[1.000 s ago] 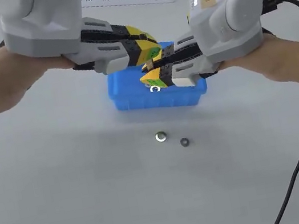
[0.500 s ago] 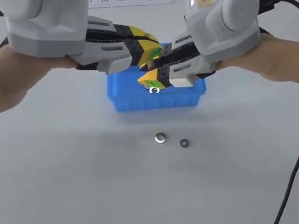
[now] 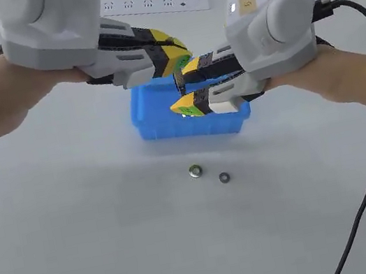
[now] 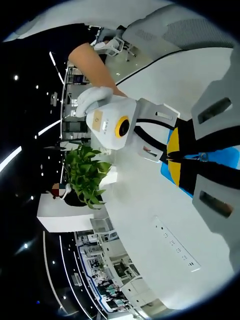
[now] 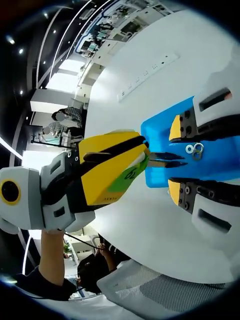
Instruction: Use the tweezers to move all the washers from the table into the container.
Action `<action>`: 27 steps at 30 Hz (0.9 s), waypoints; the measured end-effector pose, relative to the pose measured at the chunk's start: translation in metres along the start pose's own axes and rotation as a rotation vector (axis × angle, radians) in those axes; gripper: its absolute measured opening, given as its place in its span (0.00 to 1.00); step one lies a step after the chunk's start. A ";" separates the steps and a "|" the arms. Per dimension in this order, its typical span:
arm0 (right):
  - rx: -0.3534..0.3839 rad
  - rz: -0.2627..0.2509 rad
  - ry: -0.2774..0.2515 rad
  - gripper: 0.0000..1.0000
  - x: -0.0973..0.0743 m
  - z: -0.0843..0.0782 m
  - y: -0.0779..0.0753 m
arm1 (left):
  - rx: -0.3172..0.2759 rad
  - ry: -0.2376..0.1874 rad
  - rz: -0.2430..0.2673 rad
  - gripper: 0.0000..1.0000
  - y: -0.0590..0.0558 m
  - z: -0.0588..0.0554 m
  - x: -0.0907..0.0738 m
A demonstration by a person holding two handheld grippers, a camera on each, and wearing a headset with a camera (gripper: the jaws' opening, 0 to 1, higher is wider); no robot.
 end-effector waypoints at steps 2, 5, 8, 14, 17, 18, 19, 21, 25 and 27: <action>-0.007 -0.014 -0.005 0.29 -0.003 0.001 0.000 | 0.005 0.003 0.003 0.06 0.000 0.000 -0.002; -0.002 -0.031 -0.010 0.30 -0.009 0.001 -0.001 | 0.014 0.001 0.008 0.06 0.001 0.004 -0.006; 0.003 -0.042 -0.013 0.32 -0.014 0.000 0.000 | 0.028 0.003 0.009 0.06 0.000 0.007 -0.008; 0.031 -0.066 -0.051 0.46 -0.030 -0.002 0.006 | 0.046 -0.003 0.000 0.06 -0.008 0.015 -0.015; 0.034 -0.087 -0.069 0.53 -0.039 -0.001 0.010 | 0.054 -0.001 -0.003 0.06 -0.013 0.018 -0.018; 0.035 -0.090 -0.074 0.55 -0.041 0.000 0.011 | 0.058 0.002 -0.002 0.06 -0.016 0.018 -0.020; 0.045 -0.094 -0.080 0.57 -0.044 -0.001 0.014 | 0.058 0.001 -0.003 0.06 -0.018 0.020 -0.021; 0.048 -0.098 -0.092 0.61 -0.047 -0.001 0.021 | 0.051 -0.004 -0.011 0.06 -0.024 0.022 -0.023; 0.017 -0.104 -0.068 0.66 -0.046 -0.006 0.033 | 0.059 0.009 -0.025 0.06 -0.038 0.021 -0.027; 0.009 -0.098 -0.060 0.67 -0.045 -0.007 0.039 | 0.059 0.018 -0.032 0.06 -0.043 0.020 -0.031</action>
Point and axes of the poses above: the centre of the closed fingertips' face, and the gripper's own axes: x roughly forward along the fingers, y roughly to its left, z roughly out of its top, the point moved 4 cm from there along -x, roughly backward along the fingers, and after that the axes turned 8 degrees about x, right-handed, at the moved point
